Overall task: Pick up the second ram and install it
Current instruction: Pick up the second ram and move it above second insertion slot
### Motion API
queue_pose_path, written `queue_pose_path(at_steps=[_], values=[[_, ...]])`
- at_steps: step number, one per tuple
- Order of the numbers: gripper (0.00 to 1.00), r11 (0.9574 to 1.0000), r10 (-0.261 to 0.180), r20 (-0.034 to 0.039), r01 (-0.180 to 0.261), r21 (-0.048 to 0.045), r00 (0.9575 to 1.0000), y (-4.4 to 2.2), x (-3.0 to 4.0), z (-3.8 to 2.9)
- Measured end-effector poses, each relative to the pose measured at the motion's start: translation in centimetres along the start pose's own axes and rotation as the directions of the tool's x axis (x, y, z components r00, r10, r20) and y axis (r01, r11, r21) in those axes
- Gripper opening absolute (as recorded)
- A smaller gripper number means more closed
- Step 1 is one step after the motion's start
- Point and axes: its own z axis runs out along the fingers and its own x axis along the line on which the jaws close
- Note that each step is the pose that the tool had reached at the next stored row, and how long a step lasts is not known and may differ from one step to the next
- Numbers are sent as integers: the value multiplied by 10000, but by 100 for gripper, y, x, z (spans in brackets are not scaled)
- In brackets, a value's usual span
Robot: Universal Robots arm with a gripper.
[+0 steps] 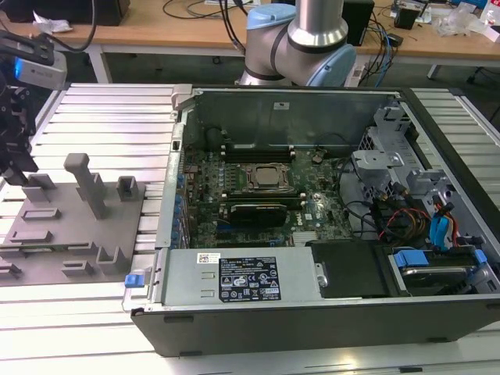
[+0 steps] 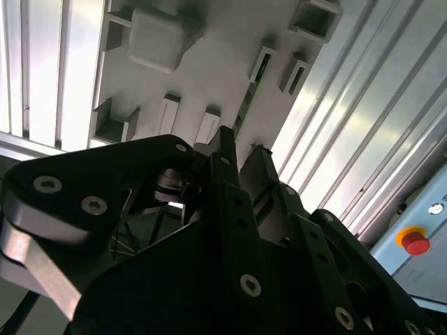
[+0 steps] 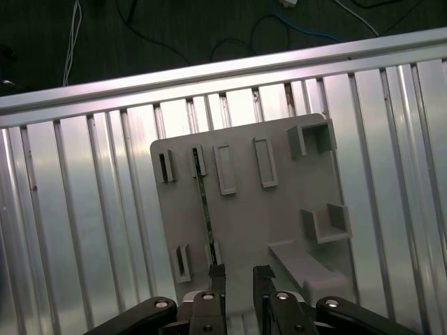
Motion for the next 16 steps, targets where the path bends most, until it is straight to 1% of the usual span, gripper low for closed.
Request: queue_pose_path(at_steps=[2, 11, 16], values=[[30, 10000, -2, 0, 2, 0, 10000, 0, 0, 7], [30, 10000, -21, -1, 21, 0, 10000, -2, 1, 84], [30, 10000, -40, -1, 40, -1, 10000, -3, 2, 139]])
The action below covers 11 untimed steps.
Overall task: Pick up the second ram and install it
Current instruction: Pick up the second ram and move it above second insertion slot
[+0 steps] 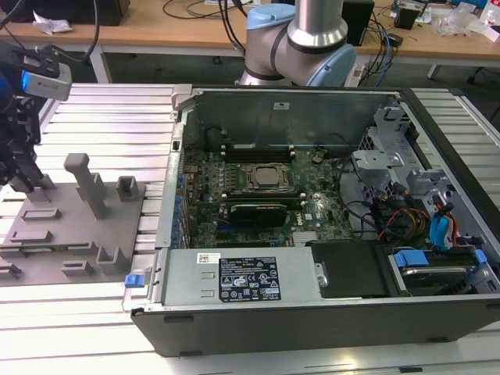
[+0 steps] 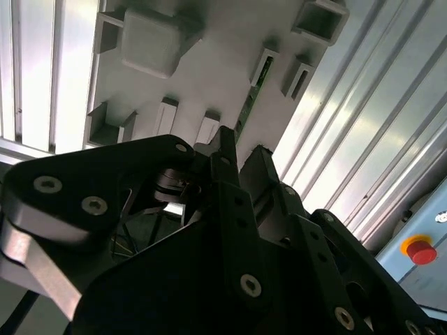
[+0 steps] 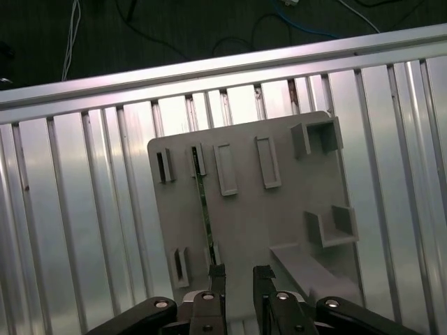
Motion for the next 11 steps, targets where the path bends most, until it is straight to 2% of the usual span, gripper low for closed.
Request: queue_pose_path(at_steps=[11], values=[[30, 10000, -60, -1, 60, 0, 10000, -3, 1, 121]])
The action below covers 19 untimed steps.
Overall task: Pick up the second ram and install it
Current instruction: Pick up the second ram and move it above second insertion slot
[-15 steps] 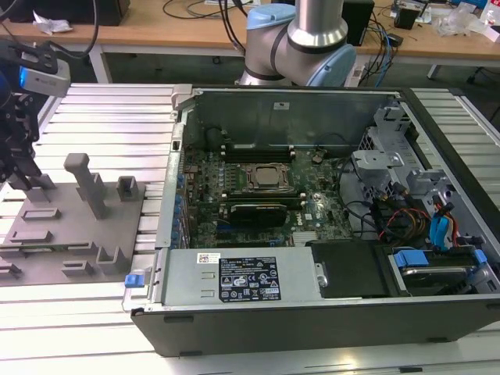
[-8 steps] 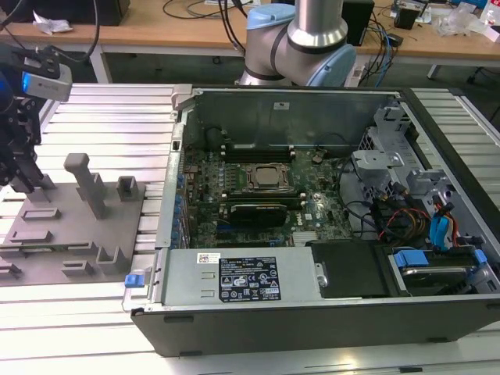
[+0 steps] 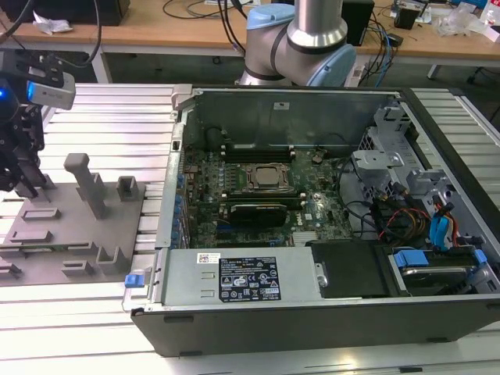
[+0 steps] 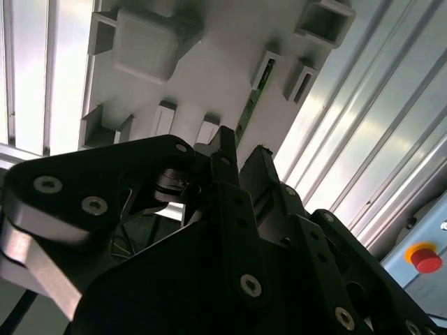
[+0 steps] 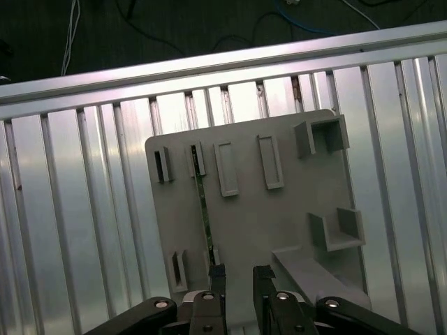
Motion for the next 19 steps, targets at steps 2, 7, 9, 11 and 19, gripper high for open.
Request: queue_pose_path(at_steps=[2, 7, 9, 11, 19], values=[[30, 10000, -25, -1, 25, -1, 10000, 0, 1, 18], [30, 10000, -99, -2, 99, -1, 10000, -1, 17, 57], [30, 9999, -115, -3, 115, -2, 9999, 0, 20, 67], [30, 9999, -132, -3, 132, -1, 9999, 1, 28, 80], [30, 9999, -158, -4, 158, -2, 9999, 2, 35, 114]])
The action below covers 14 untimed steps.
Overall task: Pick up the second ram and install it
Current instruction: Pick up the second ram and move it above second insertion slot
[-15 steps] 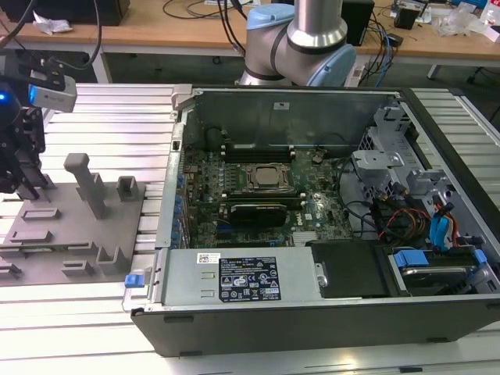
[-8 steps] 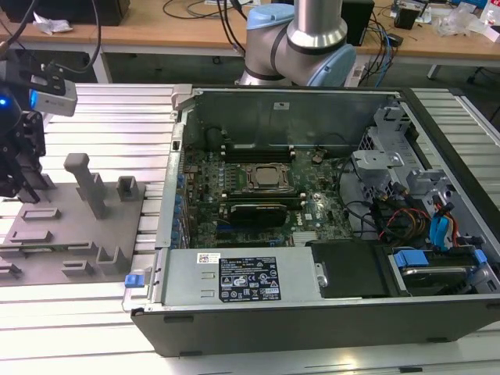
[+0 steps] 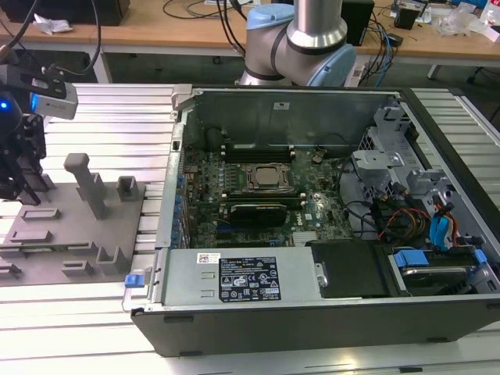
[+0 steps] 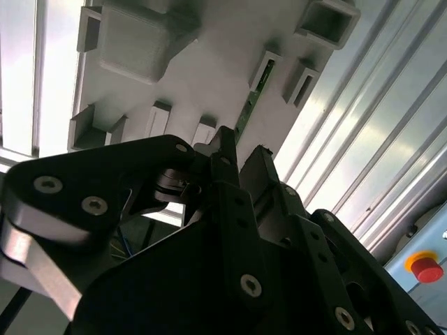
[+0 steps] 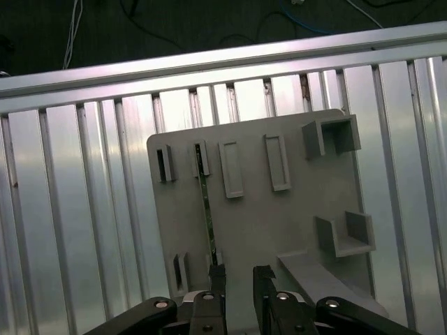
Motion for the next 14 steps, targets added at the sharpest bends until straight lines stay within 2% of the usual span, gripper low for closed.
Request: queue_pose_path(at_steps=[10, 14], values=[[30, 10000, -25, 0, 25, 0, 10000, -3, 12, 72], [30, 10000, -55, -2, 55, 0, 10000, -7, 48, 107]])
